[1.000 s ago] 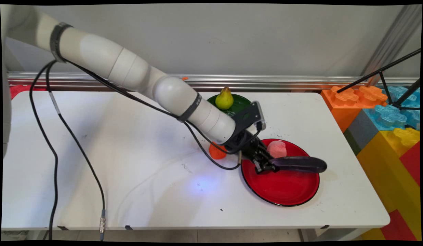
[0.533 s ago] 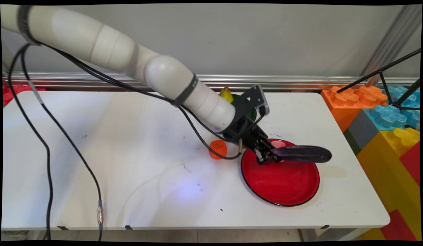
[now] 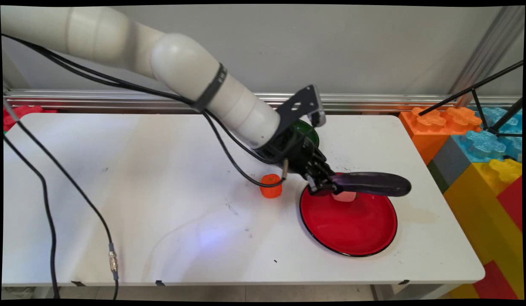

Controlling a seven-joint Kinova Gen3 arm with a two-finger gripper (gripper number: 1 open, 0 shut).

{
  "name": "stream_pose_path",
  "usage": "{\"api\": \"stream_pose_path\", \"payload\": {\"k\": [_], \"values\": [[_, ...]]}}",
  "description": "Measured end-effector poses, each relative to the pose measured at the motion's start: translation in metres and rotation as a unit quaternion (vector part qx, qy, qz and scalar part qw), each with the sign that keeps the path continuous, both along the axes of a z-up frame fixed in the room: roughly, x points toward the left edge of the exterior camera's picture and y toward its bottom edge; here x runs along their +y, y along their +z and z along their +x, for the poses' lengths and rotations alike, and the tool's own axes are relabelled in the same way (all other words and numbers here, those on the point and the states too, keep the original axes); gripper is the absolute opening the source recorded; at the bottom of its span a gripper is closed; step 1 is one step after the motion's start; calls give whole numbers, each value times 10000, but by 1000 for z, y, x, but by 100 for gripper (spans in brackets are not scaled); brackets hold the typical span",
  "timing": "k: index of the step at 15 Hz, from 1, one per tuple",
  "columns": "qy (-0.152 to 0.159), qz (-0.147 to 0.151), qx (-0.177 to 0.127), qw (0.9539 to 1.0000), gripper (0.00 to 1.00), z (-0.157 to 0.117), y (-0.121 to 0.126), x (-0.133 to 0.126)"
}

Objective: Place the picked object on the table

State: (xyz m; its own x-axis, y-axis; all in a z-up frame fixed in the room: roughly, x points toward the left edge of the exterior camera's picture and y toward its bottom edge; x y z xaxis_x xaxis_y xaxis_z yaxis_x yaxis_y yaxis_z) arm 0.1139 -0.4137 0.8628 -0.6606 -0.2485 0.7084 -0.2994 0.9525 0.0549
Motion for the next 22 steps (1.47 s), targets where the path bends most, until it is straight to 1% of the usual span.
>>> {"api": "stream_pose_path", "payload": {"k": [4,10,15,18,22], "values": [[-124,-109,-144,9998,0,22,17,6],[-271,-139,-418,9987,0,64,27,16],[-458,-100,-645,9968,0,99,25,25],[-552,-26,-784,9954,0,122,19,30],[-622,89,-901,9939,0,145,8,36]]}}
